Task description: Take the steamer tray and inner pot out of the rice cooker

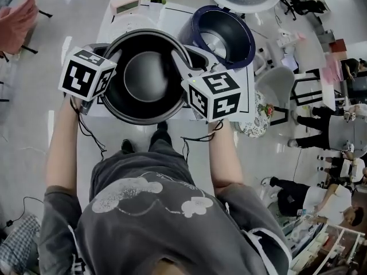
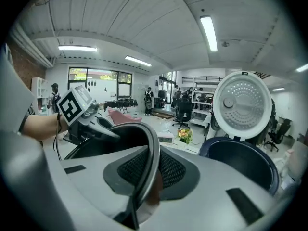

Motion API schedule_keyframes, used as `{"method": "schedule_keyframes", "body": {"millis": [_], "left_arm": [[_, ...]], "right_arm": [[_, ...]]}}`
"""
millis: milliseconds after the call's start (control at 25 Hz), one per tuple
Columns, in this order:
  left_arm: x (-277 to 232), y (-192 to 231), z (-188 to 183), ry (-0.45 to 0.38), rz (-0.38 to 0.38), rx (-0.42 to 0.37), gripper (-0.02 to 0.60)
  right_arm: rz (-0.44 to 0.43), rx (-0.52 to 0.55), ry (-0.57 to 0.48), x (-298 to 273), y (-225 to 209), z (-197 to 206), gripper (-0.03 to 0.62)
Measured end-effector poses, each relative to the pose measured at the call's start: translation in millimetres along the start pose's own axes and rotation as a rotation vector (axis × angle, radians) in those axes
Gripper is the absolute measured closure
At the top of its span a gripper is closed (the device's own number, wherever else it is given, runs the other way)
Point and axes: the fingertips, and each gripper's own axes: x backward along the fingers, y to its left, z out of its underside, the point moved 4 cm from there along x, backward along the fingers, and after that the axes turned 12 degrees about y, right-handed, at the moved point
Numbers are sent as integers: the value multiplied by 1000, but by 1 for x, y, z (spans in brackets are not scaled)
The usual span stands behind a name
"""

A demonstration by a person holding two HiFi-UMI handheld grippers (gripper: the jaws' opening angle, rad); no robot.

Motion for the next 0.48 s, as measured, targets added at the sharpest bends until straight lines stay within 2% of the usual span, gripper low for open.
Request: {"method": "schedule_keyframes", "body": {"millis": [240, 480], "left_arm": [[-29, -4, 33, 70, 46, 30, 558], [-56, -2, 50, 124, 59, 51, 557]], "right_arm": [[-17, -40, 77, -22, 8, 36, 513], [-25, -38, 147, -50, 6, 63, 511]]}}
